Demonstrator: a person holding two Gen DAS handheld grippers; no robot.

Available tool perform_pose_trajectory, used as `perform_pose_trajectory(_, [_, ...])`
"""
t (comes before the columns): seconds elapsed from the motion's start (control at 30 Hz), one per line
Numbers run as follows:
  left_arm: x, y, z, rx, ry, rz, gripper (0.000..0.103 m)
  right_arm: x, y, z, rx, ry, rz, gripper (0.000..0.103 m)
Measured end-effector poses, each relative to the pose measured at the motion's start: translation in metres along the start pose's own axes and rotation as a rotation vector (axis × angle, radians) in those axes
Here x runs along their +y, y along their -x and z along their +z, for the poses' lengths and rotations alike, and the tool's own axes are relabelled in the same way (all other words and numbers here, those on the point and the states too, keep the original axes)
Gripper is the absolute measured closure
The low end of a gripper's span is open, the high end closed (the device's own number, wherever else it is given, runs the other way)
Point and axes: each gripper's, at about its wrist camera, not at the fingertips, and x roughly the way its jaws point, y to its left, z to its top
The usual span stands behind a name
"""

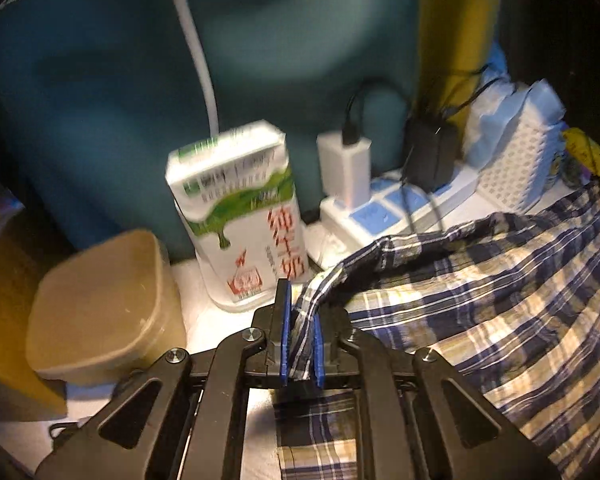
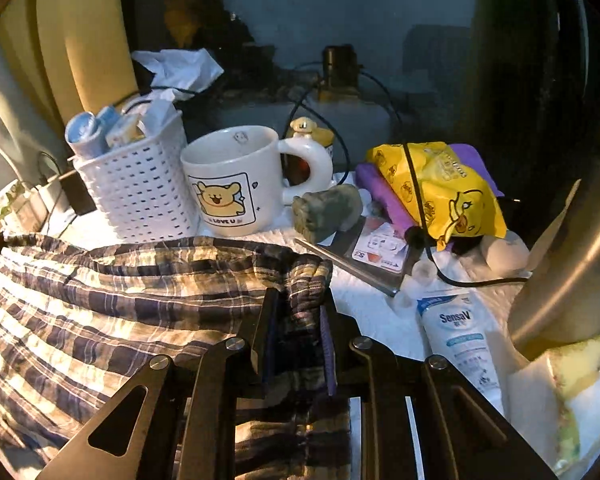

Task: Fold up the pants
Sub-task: 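Open both grippers and release the folded pants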

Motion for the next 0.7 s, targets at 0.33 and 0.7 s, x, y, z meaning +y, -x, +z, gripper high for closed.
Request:
perform_pose_trajectory(0.33, [0.029,0.025,0.001,-0.022,0.107,0.056,0.034,-0.003,-0.006,0.001,0.013,-0.016,-0.046,0.051])
perform_pose_trajectory(0.7, [-0.035,0.112,-0.048,-0.029,0.069,-0.094,0.034,-0.014,0.040,-0.015,-0.027,-0.085,-0.029,0.031])
